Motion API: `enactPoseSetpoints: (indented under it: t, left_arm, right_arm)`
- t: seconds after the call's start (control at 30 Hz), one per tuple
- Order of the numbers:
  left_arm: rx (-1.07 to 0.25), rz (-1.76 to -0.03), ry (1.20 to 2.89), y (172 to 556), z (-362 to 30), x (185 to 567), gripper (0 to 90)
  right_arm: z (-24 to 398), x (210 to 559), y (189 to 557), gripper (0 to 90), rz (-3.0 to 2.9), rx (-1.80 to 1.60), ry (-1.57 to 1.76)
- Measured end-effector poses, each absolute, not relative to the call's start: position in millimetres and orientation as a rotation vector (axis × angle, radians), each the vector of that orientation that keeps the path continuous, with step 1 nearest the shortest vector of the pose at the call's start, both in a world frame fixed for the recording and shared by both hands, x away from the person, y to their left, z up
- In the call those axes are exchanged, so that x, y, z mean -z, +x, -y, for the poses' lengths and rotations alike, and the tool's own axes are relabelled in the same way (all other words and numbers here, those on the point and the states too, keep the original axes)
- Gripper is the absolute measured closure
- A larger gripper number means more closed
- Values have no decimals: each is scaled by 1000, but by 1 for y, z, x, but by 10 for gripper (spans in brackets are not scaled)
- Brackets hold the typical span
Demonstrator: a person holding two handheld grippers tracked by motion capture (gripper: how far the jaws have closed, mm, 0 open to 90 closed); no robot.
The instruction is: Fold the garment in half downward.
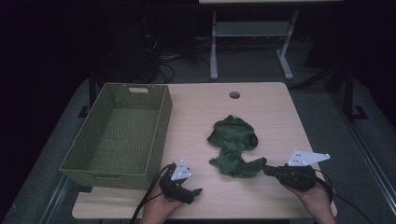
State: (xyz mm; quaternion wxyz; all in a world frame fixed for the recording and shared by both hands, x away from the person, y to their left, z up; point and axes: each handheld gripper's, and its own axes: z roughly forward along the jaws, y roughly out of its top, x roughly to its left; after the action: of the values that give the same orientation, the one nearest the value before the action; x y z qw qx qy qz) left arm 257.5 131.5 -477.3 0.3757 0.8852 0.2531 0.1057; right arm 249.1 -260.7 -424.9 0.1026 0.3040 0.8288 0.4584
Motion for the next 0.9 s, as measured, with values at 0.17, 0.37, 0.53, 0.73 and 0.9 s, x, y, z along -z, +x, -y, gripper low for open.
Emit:
enactPoseSetpoints:
  t: [0.17,0.37,0.53,0.73,0.9]
  left_arm:
    - [-272,-648,2264,258,-131,477,133]
    - [-271,-651,2262,257,-131,477,133]
    - [-275,-647,2263,258,-131,477,133]
    - [-274,-648,2263,258,-131,477,132]
    - [-275,-648,2262,258,-131,477,132]
  right_arm:
    - [249,416,259,880,-2453,-1368,825]
    - [232,410,270,879,-2475,-1377,761]
    - [219,408,279,879,-2487,-1387,720]
    - [204,410,289,876,-2504,-1400,685]
    - [187,417,301,859,-2519,-1388,689]
